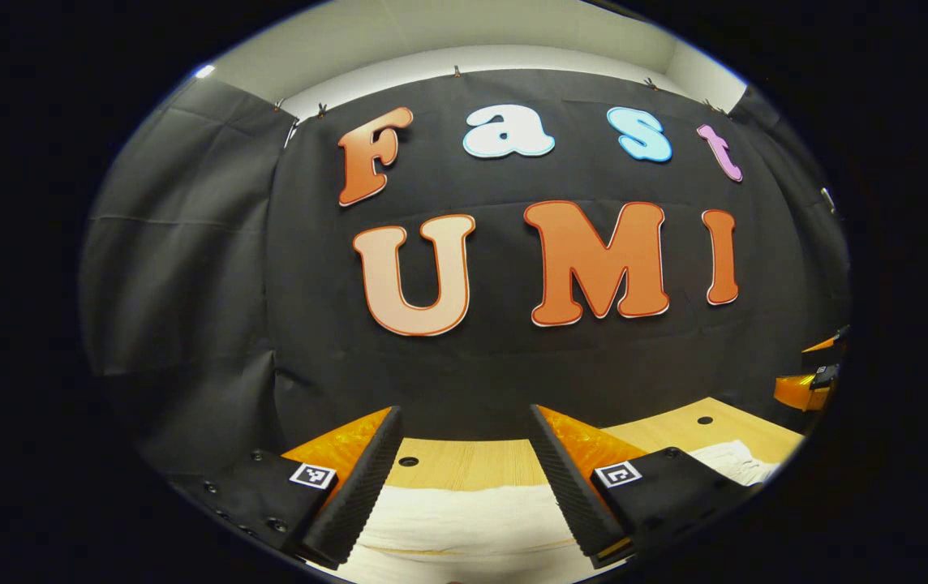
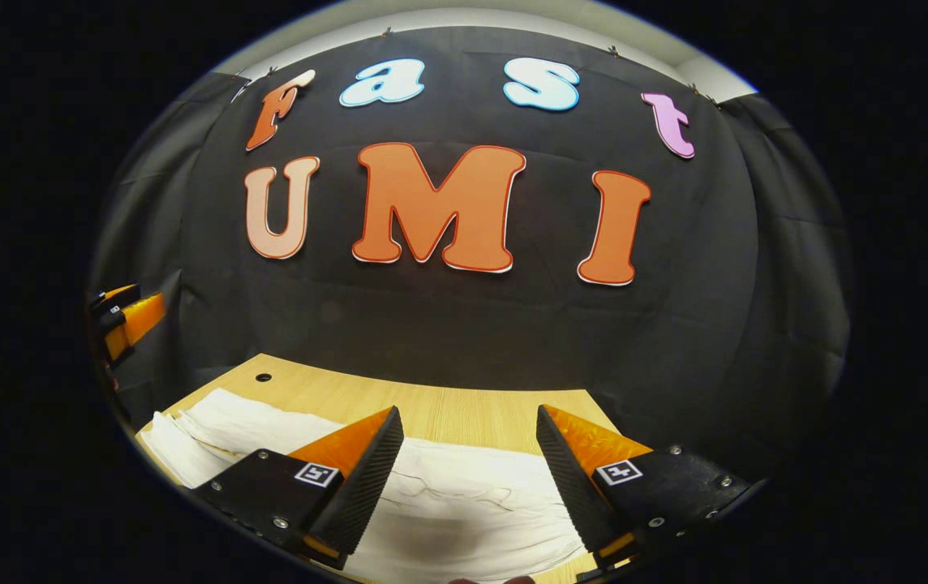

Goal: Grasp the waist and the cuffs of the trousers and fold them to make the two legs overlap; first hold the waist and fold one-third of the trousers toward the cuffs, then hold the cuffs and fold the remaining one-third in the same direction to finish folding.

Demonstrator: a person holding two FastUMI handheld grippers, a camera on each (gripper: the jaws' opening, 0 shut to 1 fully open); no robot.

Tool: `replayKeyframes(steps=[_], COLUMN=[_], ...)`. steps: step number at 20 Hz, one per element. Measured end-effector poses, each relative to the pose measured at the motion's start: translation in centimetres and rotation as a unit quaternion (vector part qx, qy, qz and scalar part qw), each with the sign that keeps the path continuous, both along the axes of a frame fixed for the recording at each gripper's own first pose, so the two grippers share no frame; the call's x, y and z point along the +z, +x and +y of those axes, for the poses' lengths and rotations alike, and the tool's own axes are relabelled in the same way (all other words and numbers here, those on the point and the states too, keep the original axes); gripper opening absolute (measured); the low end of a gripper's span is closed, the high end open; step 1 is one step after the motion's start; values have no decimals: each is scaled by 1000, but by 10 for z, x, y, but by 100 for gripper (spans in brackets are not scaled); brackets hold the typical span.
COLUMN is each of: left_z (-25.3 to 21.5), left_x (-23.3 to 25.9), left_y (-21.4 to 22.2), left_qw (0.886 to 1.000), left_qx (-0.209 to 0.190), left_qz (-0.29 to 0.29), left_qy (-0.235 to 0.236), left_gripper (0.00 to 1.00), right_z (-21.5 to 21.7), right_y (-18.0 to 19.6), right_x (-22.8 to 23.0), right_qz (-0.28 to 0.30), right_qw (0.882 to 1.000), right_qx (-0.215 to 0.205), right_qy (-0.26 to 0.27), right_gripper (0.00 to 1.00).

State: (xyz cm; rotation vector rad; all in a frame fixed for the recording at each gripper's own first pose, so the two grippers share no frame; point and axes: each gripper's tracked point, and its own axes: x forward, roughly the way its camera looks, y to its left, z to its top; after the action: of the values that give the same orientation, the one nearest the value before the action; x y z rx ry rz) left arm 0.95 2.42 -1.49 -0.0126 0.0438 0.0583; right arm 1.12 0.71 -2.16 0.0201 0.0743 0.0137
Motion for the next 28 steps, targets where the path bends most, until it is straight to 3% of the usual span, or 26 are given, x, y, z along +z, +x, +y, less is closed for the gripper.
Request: replayKeyframes(steps=[5, 9, 12, 16, 18, 21, 28], left_z=[29, 60, 89, 129, 149, 175, 210], left_x=[-46, -106, -153, -207, -228, -268, -350], left_y=[-5, -21, -39, -60, -75, -97, -132], left_qw=[997, 983, 966, 946, 930, 897, 829], left_qx=[26, 56, 84, 118, 134, 159, 210], left_qz=[73, 162, 227, 285, 316, 372, 444], left_qy=[-31, -62, -92, -104, -132, -177, -269], left_gripper=[100, 100, 100, 100, 99, 98, 98], right_z=[-34, -58, -71, -80, -79, -75, -65], right_y=[-5, -12, -19, -31, -34, -42, -51], right_x=[-41, -86, -129, -184, -205, -226, -257], right_qz=[66, 140, 204, 291, 322, 356, 397], right_qw=[997, 986, 967, 931, 913, 891, 860], right_qx=[-33, -62, -85, -107, -115, -123, -146], right_qy=[24, 59, 125, 195, 224, 252, 285], right_gripper=[99, 99, 99, 99, 98, 98, 97])
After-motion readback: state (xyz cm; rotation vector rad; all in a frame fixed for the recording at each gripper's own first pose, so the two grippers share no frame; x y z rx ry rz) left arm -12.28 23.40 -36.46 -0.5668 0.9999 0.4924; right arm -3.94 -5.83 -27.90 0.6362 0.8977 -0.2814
